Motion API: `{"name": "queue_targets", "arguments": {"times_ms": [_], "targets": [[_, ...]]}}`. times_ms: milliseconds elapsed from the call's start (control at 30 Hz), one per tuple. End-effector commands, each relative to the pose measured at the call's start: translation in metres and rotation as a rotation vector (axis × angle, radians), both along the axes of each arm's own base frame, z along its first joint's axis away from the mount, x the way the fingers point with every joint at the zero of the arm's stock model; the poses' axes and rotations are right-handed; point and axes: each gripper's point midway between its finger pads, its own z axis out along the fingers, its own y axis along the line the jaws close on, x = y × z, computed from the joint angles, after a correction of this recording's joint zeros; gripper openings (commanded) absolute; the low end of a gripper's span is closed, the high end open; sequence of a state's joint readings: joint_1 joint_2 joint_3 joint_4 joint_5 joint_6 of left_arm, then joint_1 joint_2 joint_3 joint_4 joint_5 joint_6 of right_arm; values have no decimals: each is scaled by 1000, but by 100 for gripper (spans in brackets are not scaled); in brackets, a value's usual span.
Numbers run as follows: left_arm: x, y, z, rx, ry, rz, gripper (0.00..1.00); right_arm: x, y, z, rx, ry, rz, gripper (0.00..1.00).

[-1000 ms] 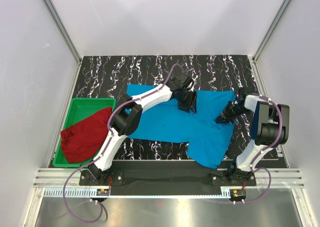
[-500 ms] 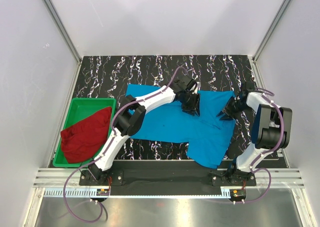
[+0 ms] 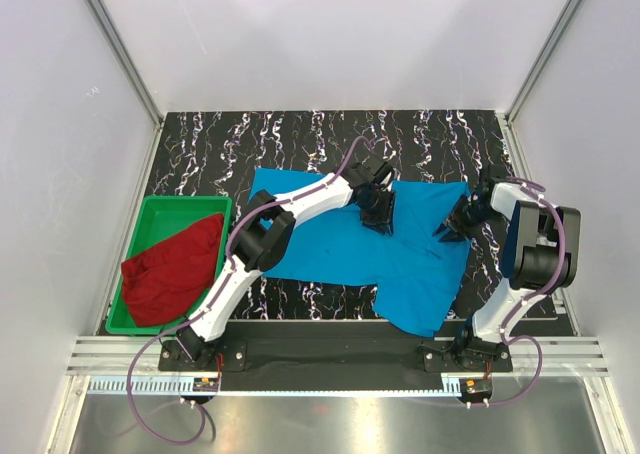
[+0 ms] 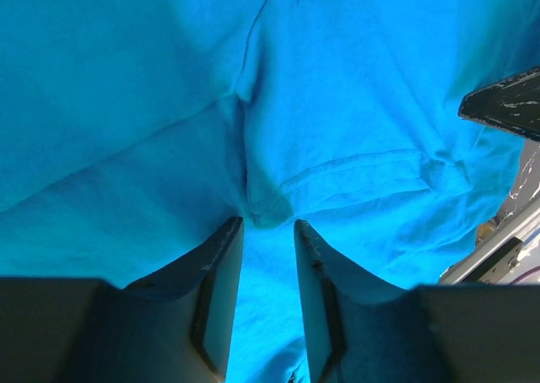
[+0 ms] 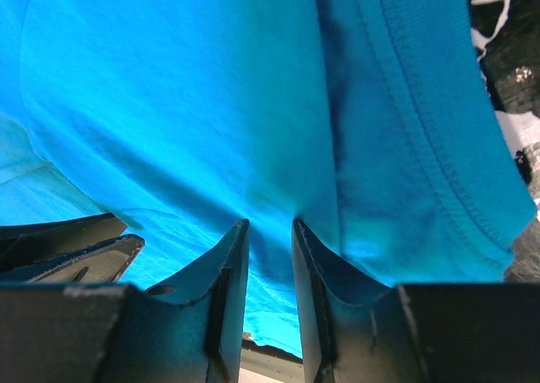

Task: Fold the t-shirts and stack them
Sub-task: Fold the tshirt

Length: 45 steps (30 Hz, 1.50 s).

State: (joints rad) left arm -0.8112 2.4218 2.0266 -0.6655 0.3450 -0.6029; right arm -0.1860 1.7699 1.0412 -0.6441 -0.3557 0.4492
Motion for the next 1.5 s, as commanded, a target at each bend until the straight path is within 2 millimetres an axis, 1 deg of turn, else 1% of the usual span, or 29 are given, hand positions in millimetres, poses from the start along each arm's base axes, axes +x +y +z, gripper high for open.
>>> {"name": "queue_targets", "arguments": {"times_ms": [0,67,167,200,233,267,367,467,500,533,567,700,867,967,1000,1033,1067,1100,1133,1167,1200,1233,1267,1300,1333,1367,1400,1433,1467], "targets": [[7,-5,0,8,-35,8,34,5,-3,-6,-22,-8,-4,34],[8,-5,-1,9,-37,7,30,3,-4,-9,-32,-1,-3,34],[9,-6,-1,12,-37,7,19,2,-6,-12,-42,10,-4,33],[8,-6,-1,11,-35,3,15,3,-6,-12,-44,7,-4,33],[8,-5,-2,13,-34,-1,3,2,-8,-14,-53,16,-6,33],[7,-3,-2,20,-30,-3,0,2,-9,-14,-59,18,-10,33],[6,2,2,29,-27,-13,0,1,-14,-17,-88,32,-16,32],[4,8,12,22,-37,-22,0,-2,-20,-21,-122,46,-20,30],[0,10,12,15,-21,-30,0,-3,-21,-22,-126,50,-20,30],[0,10,19,0,-22,-32,0,-4,-23,-23,-137,56,-22,29],[-2,11,19,-1,-19,-37,0,-5,-23,-25,-141,61,-20,29],[-6,15,16,10,-8,-43,0,-8,-25,-29,-148,79,-23,28],[1,27,4,37,4,-18,0,-11,-28,-31,-170,92,-19,28],[0,25,6,23,17,-46,8,-11,-28,-31,-171,97,-19,27],[-2,24,9,14,16,-53,17,-9,-27,-28,-163,88,-19,27],[-2,24,12,-1,8,-61,30,-7,-27,-25,-160,79,-22,27],[-2,20,18,-33,-5,-71,36,-7,-26,-22,-155,77,-26,28],[-2,18,34,-62,-32,-81,39,-3,-24,-16,-146,60,-30,28],[-1,17,43,-78,-52,-93,42,3,-24,-4,-145,29,-52,28],[-1,16,52,-89,-67,-102,43,5,-24,4,-147,13,-64,28],[1,13,76,-132,-92,-117,44,13,-27,14,-161,-15,-98,30],[2,13,88,-147,-120,-136,44,19,-30,28,-173,-55,-122,32],[1,14,97,-153,-138,-148,46,23,-33,36,-187,-73,-142,34],[6,17,109,-153,-175,-144,47,27,-40,42,-221,-90,-174,41],[9,24,124,-155,-217,-148,47,37,-44,53,-233,-119,-202,43],[11,32,126,-136,-233,-140,47,41,-47,57,-247,-131,-218,46],[23,44,129,-124,-250,-115,47,51,-53,64,-270,-152,-244,48],[29,56,137,-112,-278,-104,47,55,-56,63,-277,-146,-258,52],[31,68,131,-86,-266,-87,46,59,-58,65,-283,-150,-270,52]]}}
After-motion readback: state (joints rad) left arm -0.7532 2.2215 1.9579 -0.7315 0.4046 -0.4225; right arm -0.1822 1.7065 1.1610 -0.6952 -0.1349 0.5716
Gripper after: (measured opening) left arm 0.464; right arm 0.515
